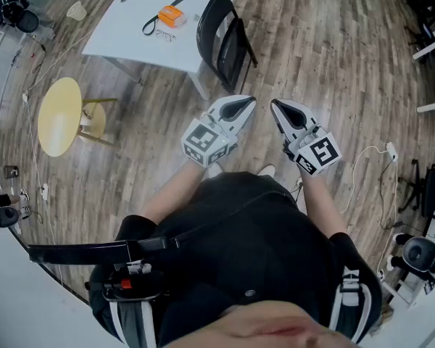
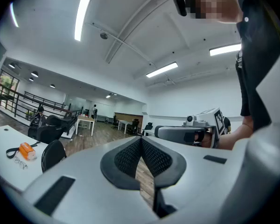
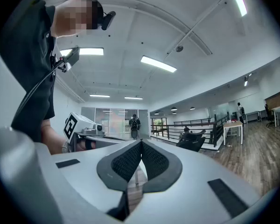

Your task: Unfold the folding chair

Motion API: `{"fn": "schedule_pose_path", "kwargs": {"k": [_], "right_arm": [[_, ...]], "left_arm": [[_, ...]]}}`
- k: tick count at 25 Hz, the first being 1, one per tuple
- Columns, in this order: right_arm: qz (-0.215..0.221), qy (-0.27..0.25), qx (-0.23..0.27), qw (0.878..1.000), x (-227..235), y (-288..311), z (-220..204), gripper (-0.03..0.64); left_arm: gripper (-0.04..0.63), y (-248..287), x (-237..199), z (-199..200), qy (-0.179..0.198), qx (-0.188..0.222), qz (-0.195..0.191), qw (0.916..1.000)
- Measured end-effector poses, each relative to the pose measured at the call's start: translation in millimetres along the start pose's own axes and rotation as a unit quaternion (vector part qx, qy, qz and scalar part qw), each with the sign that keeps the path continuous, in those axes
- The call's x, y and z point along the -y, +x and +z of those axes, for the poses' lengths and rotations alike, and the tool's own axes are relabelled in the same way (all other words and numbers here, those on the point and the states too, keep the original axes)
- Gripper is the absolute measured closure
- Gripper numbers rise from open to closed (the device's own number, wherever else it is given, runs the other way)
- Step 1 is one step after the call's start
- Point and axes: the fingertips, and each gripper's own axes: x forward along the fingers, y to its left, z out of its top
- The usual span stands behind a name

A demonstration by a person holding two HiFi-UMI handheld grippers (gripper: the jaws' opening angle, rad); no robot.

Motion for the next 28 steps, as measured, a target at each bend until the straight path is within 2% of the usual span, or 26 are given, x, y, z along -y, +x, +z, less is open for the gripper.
{"fn": "schedule_pose_path", "kwargs": {"k": [12,14,17,20,24,28], "right_arm": [[-0.004,0.004,0.006,1.000,1,7,-1,0.609],[0.003,0.013,0.020,1.000,1,6,3,0.609],[0.028,0.000,0.024,0.999,-7,6,3,0.609],[0.038,-0.005,0.021,0.999,-12,11,-1,0.609],[0.023,0.008,-0.005,1.000,-10,23,-11,0.609],[0.032,0.005,-0.004,0.999,-22,32,-14,0.609]], "left_arm": [[0.591,1,-4,-3,0.003,-0.009,0.002,1.0000],[0.591,0,-7,-3,0.005,-0.010,0.010,0.9999],[0.591,-3,-8,-5,0.005,-0.016,0.017,0.9997],[0.591,-5,-10,-8,0.004,-0.019,0.021,0.9996],[0.591,-11,-15,-7,0.008,-0.016,0.029,0.9994],[0.591,-20,-24,-7,0.000,-0.006,0.031,0.9995]]}}
